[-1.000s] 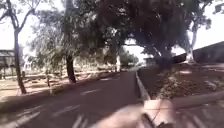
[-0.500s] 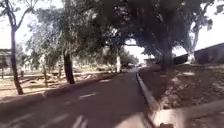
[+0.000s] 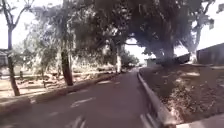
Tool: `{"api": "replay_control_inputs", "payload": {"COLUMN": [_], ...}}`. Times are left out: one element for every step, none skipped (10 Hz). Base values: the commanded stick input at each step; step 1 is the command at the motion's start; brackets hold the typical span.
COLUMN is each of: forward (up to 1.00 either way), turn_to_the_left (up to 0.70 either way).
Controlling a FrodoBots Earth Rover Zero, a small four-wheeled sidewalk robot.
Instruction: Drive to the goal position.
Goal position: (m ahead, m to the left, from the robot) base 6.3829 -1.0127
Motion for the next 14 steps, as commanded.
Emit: {"api": "replay_control_inputs", "payload": {"forward": [0.69, 0.69, 0.69, 0.69, 0.69, 0.69, 0.69, 0.69, 0.69, 0.69, 0.69, 0.71, 0.77, 0.83], "turn_to_the_left": [-0.24, -0.34, 0.0, 0.0, -0.03, -0.1, 0.0, 0.0, 0.0, 0.0, 0.0, -0.35, -0.34, -0.34]}}
